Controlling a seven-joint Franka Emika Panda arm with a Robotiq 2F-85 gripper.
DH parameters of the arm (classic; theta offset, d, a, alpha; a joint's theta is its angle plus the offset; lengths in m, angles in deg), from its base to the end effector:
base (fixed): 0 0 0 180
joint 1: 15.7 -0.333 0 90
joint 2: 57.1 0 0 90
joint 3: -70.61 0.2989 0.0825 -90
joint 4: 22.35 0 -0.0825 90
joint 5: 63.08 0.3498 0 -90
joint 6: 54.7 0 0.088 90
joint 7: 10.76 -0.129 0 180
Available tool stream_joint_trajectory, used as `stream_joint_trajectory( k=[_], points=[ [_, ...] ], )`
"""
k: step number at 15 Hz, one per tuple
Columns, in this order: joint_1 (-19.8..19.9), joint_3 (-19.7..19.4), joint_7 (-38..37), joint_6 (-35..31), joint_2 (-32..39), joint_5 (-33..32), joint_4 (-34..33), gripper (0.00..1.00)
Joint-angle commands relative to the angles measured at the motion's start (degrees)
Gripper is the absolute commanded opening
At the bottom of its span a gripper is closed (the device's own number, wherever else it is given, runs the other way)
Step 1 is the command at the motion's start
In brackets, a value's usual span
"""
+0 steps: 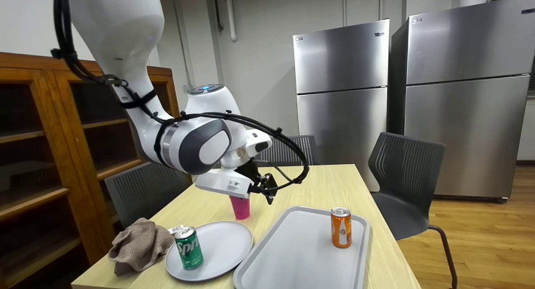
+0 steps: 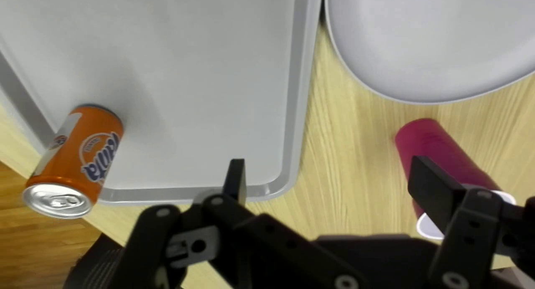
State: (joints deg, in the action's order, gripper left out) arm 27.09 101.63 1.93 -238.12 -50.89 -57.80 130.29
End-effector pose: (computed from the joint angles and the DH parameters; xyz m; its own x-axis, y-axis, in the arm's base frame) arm 0.4415 -0.0975 0.2505 0.8982 -0.0821 0.4318 -0.0934 -0.9956 0.0050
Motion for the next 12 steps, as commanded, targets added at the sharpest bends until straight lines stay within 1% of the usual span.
stream_joint_trajectory(
  k=[1, 3, 9, 12],
  points=[
    [0.8, -0.1, 0.2, 0.2, 0.0, 0.0, -0.4, 1.0],
    [1.5, -0.1, 0.2, 0.5, 0.1, 0.0, -0.8, 1.0],
    [1.5, -0.1, 0.2, 0.6, 0.2, 0.0, -0.8, 1.0],
    [1.4, -2.1, -0.4, 4.1, 0.1, -0.2, -3.9, 1.0]
  ],
)
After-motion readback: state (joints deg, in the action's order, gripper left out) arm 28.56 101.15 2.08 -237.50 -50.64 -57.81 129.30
